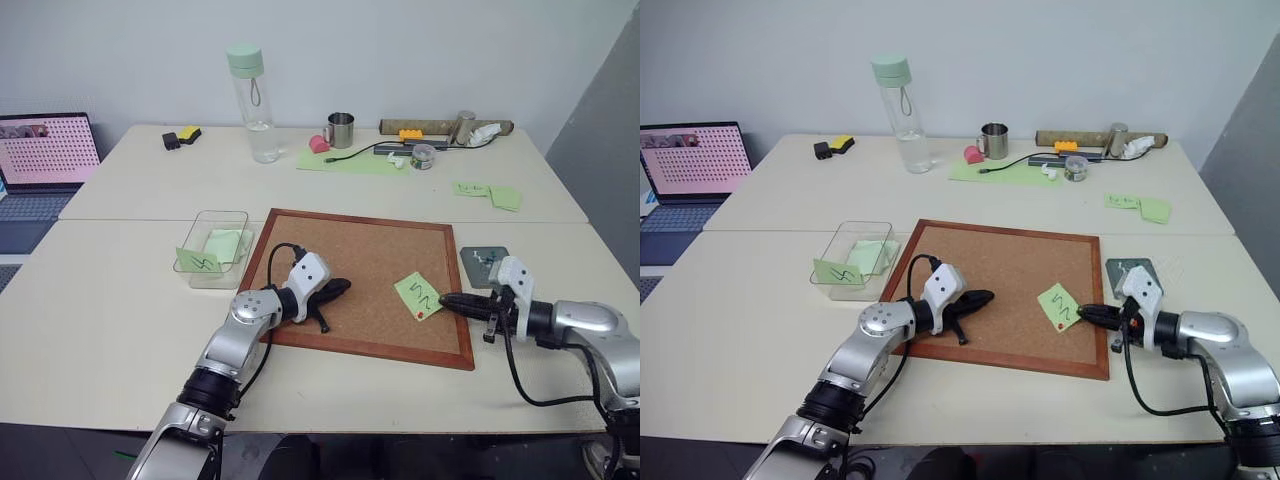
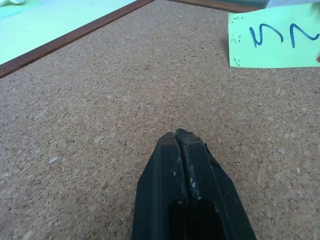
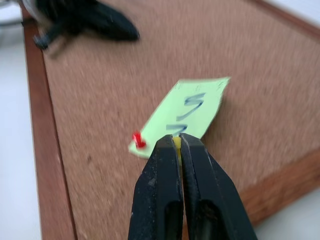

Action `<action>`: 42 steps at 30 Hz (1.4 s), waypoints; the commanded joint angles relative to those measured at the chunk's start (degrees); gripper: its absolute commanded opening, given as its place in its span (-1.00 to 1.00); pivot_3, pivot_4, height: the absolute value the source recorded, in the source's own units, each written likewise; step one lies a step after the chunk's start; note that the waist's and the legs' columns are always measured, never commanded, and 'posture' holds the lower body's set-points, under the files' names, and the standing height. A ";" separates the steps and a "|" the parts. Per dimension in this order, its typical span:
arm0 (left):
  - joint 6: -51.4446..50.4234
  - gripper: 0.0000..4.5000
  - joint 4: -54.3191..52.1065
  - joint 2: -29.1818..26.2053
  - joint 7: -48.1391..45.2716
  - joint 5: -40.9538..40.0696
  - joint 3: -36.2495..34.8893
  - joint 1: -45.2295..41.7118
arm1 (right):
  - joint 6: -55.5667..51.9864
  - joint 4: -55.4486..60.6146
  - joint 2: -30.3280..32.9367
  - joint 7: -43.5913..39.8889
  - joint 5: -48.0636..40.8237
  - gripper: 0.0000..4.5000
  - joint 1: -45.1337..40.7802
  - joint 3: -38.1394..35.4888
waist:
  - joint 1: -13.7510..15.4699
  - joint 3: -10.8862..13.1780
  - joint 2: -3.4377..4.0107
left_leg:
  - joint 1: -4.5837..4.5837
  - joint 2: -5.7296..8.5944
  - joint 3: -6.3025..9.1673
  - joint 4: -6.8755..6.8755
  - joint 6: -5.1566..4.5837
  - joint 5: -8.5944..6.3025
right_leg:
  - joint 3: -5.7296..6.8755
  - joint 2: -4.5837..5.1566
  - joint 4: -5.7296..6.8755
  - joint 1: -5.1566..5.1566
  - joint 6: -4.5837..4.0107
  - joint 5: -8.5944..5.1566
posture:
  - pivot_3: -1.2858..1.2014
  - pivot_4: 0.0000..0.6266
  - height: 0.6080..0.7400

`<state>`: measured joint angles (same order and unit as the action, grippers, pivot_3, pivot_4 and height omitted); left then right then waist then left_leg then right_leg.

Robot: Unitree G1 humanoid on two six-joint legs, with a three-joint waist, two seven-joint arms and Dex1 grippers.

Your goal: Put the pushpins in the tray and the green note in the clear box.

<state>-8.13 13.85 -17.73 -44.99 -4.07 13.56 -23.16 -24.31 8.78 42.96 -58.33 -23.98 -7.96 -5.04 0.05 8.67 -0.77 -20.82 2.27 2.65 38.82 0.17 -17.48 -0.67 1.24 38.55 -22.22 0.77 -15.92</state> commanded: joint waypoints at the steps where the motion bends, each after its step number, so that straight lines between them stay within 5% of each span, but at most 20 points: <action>1: -1.96 -1.00 3.33 -0.40 0.37 2.56 2.26 1.85 | -1.77 3.01 0.36 1.26 -2.95 -0.98 -0.85 -3.42 | 0.00 0.00 0.00 | 0.00 0.00 0.01 0.00 0.00 0.00 | 0.01 0.00 0.00 0.01 0.00 0.00 | 0.03 -0.52 1.00; 19: -1.57 -1.00 4.08 -0.30 0.79 2.95 3.19 1.45 | -2.51 -15.85 2.27 18.40 11.12 -0.98 -8.53 -3.89 | 0.02 -0.04 0.05 | 0.01 0.02 0.01 0.00 0.00 0.00 | 0.00 0.01 0.00 0.04 0.00 0.00 | 0.03 -0.52 1.00; 34: -1.91 -1.00 3.63 -0.43 0.79 2.80 3.13 1.88 | -0.74 -17.57 1.51 18.62 12.01 0.33 -9.57 -4.41 | -0.02 -0.04 0.05 | 0.01 0.02 0.01 0.00 -0.01 0.00 | 0.01 0.01 0.00 0.04 0.00 0.00 | 0.03 -0.52 1.00; 38: -1.82 -1.00 3.81 -0.46 0.68 2.82 3.19 1.79 | 1.48 -13.54 2.62 12.86 8.73 0.75 -8.32 -5.10 | -0.02 -0.04 0.06 | 0.01 0.02 0.01 0.00 -0.01 0.00 | 0.01 0.01 -0.01 0.04 0.00 0.00 | 0.03 -0.52 1.00; 42: -1.69 -1.00 3.90 -0.53 0.66 2.87 3.22 1.75 | 4.14 -5.81 5.06 6.14 8.64 0.75 -4.37 -1.73 | 0.04 -0.03 0.06 | 0.00 0.02 0.03 -0.01 -0.01 0.00 | 0.03 0.01 -0.01 0.04 0.02 -0.01 | 0.03 -0.52 1.00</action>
<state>-7.98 14.07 -17.72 -44.23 -3.55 14.77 -23.60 -22.41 -1.36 46.56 -49.29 -15.02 -12.95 -7.39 0.09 8.63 -0.71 -20.83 2.29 2.70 38.81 0.15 -17.48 -0.64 1.25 38.52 -22.18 0.82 -15.95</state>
